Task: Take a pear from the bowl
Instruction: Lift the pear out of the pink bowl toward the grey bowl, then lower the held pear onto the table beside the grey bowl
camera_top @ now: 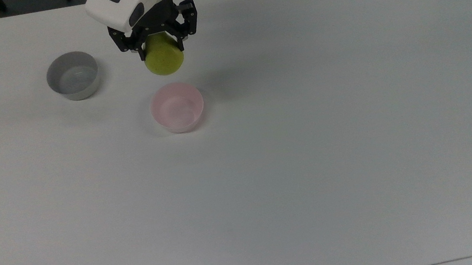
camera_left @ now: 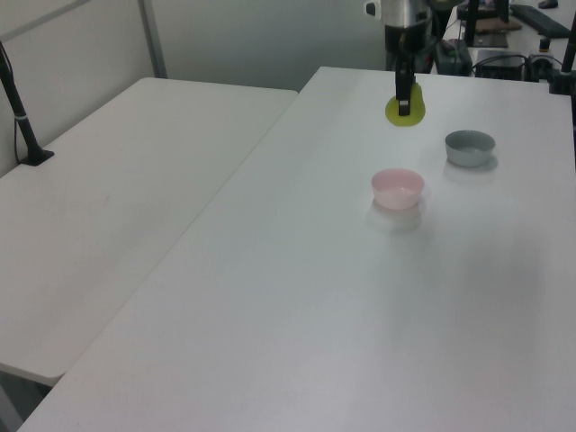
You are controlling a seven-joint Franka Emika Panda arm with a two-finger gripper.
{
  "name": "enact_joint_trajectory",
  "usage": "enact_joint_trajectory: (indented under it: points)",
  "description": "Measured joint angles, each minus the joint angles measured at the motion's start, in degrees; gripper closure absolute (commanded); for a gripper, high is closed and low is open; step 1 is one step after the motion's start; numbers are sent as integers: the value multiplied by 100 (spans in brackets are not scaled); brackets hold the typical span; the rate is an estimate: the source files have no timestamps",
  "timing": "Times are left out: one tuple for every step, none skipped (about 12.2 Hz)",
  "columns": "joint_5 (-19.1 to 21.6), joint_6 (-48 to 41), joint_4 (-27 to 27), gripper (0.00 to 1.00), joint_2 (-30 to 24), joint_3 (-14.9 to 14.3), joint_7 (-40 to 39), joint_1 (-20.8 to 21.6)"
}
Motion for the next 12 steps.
enact_joint_trajectory:
  points:
    - [1,-5,28,61,4,-9,0,-3]
    - [1,-5,28,61,29,-34,0,-13]
    - [0,-5,28,61,71,-62,0,-52]
    - [-1,-4,28,61,109,-70,-18,-151]
    - [-2,20,32,61,131,-76,-141,-300]
    - [-3,72,37,61,135,-86,-316,-468]
    - [-3,157,42,61,135,-95,-478,-654]
    - [-2,260,42,61,139,-98,-594,-809]
    - [-2,372,42,61,169,-101,-721,-968]
    - [-3,507,42,61,210,-104,-767,-1051]
    - [-3,616,42,61,262,-104,-788,-1128]
    - [-9,674,42,61,322,-105,-794,-1200]
